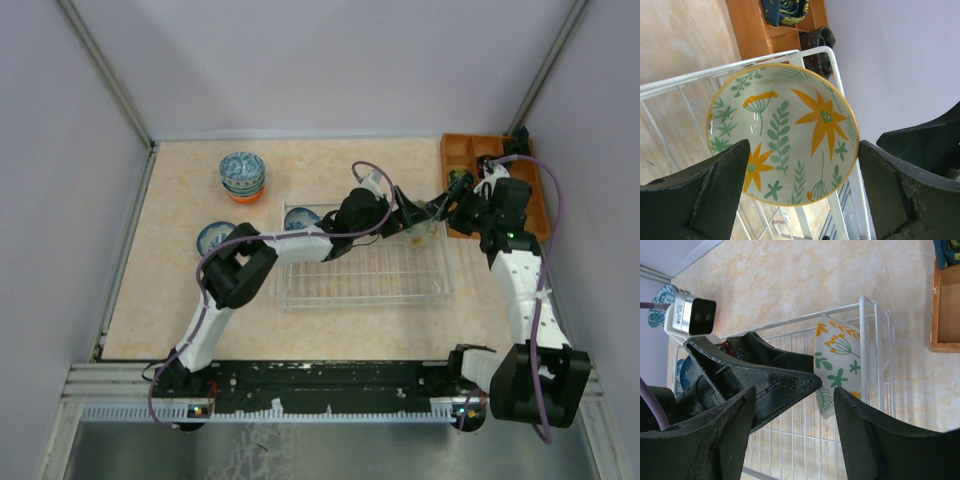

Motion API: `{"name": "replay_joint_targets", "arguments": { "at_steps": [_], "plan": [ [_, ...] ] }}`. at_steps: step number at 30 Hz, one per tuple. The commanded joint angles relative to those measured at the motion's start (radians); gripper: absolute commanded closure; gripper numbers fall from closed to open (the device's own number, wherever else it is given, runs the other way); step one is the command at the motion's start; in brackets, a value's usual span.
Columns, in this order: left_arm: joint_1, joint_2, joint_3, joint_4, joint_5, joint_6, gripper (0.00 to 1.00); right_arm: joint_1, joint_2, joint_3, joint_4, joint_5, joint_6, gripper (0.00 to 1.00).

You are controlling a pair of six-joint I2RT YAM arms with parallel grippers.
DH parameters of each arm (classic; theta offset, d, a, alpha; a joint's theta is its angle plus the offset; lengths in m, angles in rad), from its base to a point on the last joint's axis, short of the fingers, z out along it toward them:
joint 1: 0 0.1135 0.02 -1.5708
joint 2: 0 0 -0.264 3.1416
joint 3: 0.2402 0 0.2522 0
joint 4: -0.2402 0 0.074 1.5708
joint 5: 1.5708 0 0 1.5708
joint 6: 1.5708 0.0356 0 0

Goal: Load the bowls into the dish rack
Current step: Place the bowl in the dish rack.

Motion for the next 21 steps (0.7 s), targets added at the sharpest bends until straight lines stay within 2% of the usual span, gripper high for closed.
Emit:
{"name": "replay_joint_targets", "arguments": {
  "at_steps": [1,11,21],
  "plan": [
    [0.007,-0.052,-0.025,0.037,-0.010,0.028,0.06,-0.007,-0.020,0.004,0.037,-0.017,0.001,0.36],
    [0.008,-0.154,-0.107,0.099,-0.032,0.064,0.05,-0.007,-0.024,0.006,0.035,-0.016,0.003,0.36],
    [0.017,-0.287,-0.205,0.089,-0.055,0.101,0.05,-0.005,-0.032,0.027,0.018,-0.014,0.001,0.36]
  ]
}}
